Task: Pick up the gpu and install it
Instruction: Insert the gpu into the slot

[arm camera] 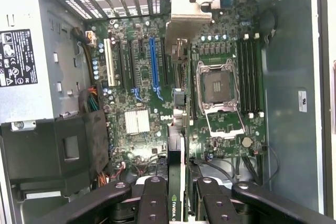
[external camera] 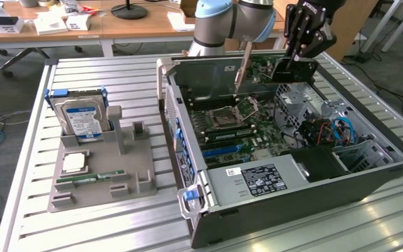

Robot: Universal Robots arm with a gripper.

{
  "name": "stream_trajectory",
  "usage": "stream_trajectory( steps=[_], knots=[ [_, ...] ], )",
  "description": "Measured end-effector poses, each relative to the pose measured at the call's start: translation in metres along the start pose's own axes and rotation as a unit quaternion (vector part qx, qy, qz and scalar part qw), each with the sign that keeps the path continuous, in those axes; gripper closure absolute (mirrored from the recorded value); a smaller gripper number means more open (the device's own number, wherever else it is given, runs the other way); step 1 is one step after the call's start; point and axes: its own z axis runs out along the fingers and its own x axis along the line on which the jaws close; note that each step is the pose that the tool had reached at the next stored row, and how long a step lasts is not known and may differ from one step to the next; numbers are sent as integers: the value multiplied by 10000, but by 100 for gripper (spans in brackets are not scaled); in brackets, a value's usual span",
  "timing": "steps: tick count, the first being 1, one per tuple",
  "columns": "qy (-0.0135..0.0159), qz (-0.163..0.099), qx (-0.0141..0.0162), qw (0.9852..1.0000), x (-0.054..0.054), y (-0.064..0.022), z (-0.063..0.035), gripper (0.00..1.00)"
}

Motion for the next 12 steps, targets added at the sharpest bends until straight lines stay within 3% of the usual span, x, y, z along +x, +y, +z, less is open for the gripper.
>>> stream_trajectory(
  steps=[3, 12],
  knots=[
    [-2, 0, 17, 10000, 4, 34, 0, 74],
    [-5, 0, 16, 10000, 5, 37, 19, 74]
  ],
)
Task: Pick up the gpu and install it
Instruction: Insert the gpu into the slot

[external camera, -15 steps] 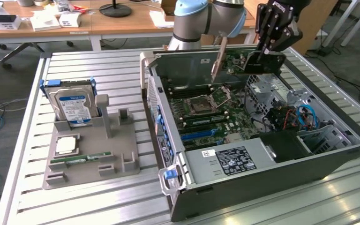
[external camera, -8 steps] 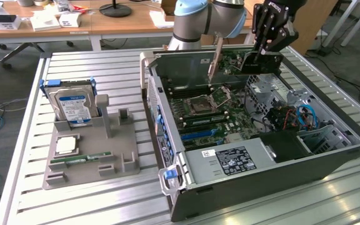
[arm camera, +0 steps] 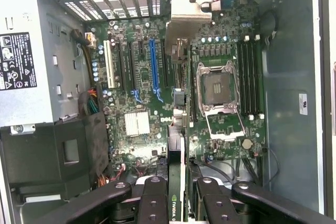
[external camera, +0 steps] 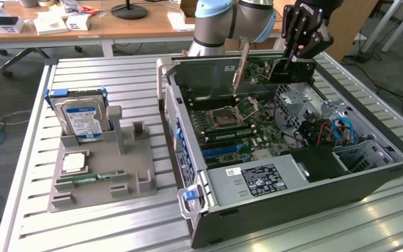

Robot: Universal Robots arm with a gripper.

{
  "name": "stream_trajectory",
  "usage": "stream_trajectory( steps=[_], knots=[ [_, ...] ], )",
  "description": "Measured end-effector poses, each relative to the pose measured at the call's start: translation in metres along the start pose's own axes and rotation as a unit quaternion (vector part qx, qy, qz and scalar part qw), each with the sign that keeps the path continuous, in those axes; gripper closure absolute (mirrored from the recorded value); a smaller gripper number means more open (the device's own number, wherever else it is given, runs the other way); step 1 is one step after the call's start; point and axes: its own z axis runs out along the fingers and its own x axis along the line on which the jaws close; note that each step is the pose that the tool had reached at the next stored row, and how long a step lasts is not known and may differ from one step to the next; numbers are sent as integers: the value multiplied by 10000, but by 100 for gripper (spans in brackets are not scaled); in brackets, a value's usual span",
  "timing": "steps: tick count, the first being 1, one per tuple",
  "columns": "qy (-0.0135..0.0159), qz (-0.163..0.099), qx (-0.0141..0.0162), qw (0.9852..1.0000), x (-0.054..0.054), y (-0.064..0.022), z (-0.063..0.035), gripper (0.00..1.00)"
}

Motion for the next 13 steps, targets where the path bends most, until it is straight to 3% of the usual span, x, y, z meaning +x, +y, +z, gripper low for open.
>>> stream_trajectory(
  steps=[9, 13],
  knots=[
    [0, -17, -8, 10000, 0, 0, 4, 74],
    [-1, -180, -13, 9998, 0, 0, 4, 74]
  ],
)
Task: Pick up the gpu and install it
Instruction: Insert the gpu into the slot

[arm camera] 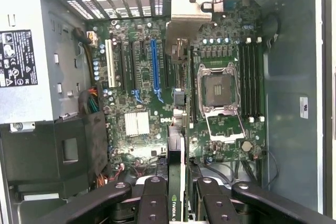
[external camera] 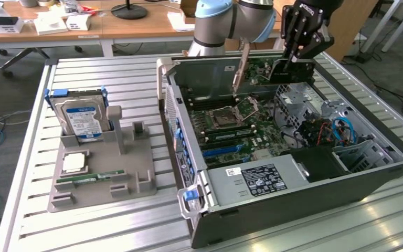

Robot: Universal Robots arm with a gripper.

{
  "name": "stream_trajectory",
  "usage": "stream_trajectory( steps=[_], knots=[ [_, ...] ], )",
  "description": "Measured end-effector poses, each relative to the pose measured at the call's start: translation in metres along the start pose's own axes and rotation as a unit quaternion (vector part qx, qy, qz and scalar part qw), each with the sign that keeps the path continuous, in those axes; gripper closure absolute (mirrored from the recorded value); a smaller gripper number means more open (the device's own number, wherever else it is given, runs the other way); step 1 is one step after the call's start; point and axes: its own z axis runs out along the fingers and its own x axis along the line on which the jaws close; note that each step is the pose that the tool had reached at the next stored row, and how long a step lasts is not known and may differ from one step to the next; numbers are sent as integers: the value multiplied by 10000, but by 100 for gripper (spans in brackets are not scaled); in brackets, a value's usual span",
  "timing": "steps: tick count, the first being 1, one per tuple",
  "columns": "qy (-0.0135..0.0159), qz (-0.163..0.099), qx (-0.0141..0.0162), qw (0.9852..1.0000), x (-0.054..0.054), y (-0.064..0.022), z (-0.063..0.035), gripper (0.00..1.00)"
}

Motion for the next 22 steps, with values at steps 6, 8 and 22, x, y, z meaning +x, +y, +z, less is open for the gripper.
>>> stream_trajectory(
  steps=[6, 8, 22],
  knots=[
    [-1, -51, -1, 10000, 0, 0, 0, 74],
    [-1, -50, -2, 10000, 1, 11, 0, 74],
    [1, -54, -1, 10000, 9, 131, 37, 74]
  ],
)
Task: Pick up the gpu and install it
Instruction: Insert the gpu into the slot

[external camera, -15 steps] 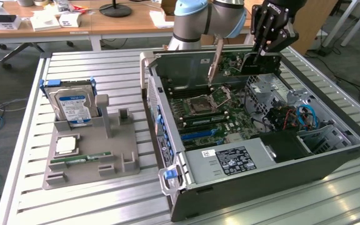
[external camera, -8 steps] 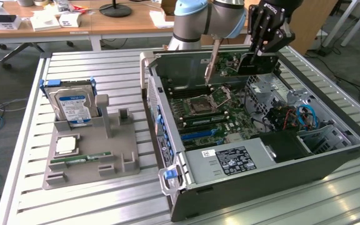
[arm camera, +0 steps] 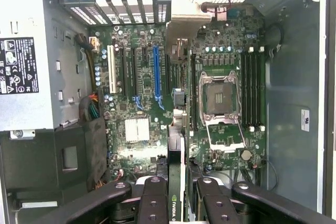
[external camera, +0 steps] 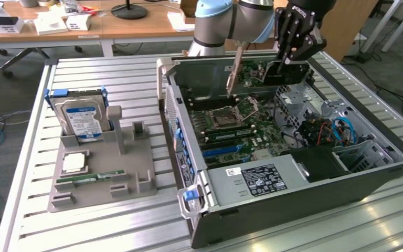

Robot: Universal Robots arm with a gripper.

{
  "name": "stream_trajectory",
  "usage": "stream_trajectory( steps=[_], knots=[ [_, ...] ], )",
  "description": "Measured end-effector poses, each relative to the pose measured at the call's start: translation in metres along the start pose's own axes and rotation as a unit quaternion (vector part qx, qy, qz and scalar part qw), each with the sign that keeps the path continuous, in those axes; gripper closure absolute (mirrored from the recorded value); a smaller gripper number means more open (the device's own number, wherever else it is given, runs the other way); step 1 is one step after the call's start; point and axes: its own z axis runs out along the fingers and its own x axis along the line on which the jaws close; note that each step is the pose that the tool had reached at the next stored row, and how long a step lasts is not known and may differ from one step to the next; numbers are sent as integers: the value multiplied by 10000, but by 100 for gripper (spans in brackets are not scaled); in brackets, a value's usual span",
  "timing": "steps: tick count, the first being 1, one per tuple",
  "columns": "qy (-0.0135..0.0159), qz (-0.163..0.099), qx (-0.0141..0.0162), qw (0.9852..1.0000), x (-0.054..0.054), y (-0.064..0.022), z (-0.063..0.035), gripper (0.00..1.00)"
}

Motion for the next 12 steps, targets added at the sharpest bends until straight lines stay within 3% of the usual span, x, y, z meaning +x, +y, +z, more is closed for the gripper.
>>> stream_trajectory(
  steps=[12],
  knots=[
    [0, -3, 0, 10000, 4, 7, 124, 74]
  ],
)
